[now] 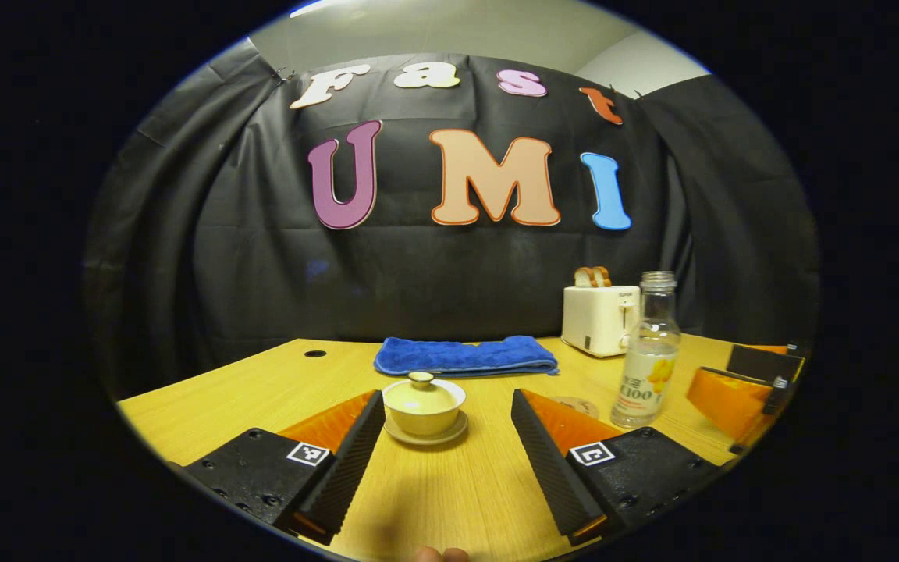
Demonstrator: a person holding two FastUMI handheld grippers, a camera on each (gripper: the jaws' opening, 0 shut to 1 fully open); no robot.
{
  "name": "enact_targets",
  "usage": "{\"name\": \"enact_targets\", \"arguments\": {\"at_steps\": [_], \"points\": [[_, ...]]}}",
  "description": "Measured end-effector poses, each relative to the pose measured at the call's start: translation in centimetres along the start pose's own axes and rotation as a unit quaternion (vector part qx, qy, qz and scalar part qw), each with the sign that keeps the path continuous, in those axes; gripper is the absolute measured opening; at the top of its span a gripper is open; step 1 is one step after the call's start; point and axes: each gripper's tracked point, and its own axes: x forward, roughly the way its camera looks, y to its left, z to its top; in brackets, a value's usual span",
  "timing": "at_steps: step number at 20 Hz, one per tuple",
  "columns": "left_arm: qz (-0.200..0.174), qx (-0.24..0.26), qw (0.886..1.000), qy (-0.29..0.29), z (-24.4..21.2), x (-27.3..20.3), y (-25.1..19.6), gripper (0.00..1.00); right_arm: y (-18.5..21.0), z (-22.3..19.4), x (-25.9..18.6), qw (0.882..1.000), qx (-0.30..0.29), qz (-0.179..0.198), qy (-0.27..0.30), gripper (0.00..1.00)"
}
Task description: Open the teacup lid with one hand, grasp the water bottle and pour water into the teacup with the other hand; after pouring, place the water bottle on the coaster and then close the teacup lid.
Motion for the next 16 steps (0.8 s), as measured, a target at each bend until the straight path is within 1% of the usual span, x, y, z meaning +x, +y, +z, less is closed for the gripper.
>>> {"name": "enact_targets", "arguments": {"at_steps": [1, 2, 3, 6, 7, 10, 11, 13, 14, 16], "points": [[0.000, -0.001, 1.000, 0.003, -0.2, 1.2, 0.1, 0.96, -0.1, 0.0, 0.0, 1.000, 0.000, 0.000, 0.000, 0.96], [0.002, 0.000, 1.000, 0.000, -0.1, 2.3, 0.4, 0.95, -0.1, 0.0, 0.1, 1.000, 0.000, -0.002, 0.000, 0.98], [0.006, 0.001, 1.000, 0.002, -0.1, 3.2, 0.6, 0.95, -0.3, 0.0, 0.2, 1.000, 0.000, -0.004, 0.000, 0.96], [0.015, 0.001, 1.000, 0.003, -0.2, 6.5, 1.2, 0.95, -1.2, 0.0, 0.5, 1.000, 0.000, -0.012, 0.001, 0.98], [0.017, 0.002, 1.000, 0.004, -0.3, 7.3, 1.3, 0.95, -1.5, 0.0, 0.6, 1.000, 0.000, -0.014, 0.001, 0.96], [0.019, 0.003, 1.000, 0.009, -0.5, 9.2, 1.4, 0.95, -2.1, 0.0, 0.8, 1.000, -0.001, -0.020, 0.000, 0.96], [0.022, 0.005, 1.000, 0.013, -0.5, 9.6, 1.5, 0.95, -2.4, 0.0, 0.9, 1.000, -0.001, -0.022, 0.000, 0.96], [0.017, 0.010, 1.000, 0.023, -0.9, 9.8, 1.2, 0.94, -2.8, 0.1, 0.9, 1.000, -0.001, -0.025, 0.000, 0.96], [0.018, 0.012, 0.999, 0.028, -1.0, 9.9, 1.2, 0.91, -2.9, 0.0, 1.0, 1.000, -0.001, -0.026, 0.000, 0.96], [0.027, 0.019, 0.999, 0.039, -1.3, 10.0, 1.4, 0.75, -3.2, 0.1, 1.0, 1.000, -0.001, -0.029, -0.001, 0.97]]}}
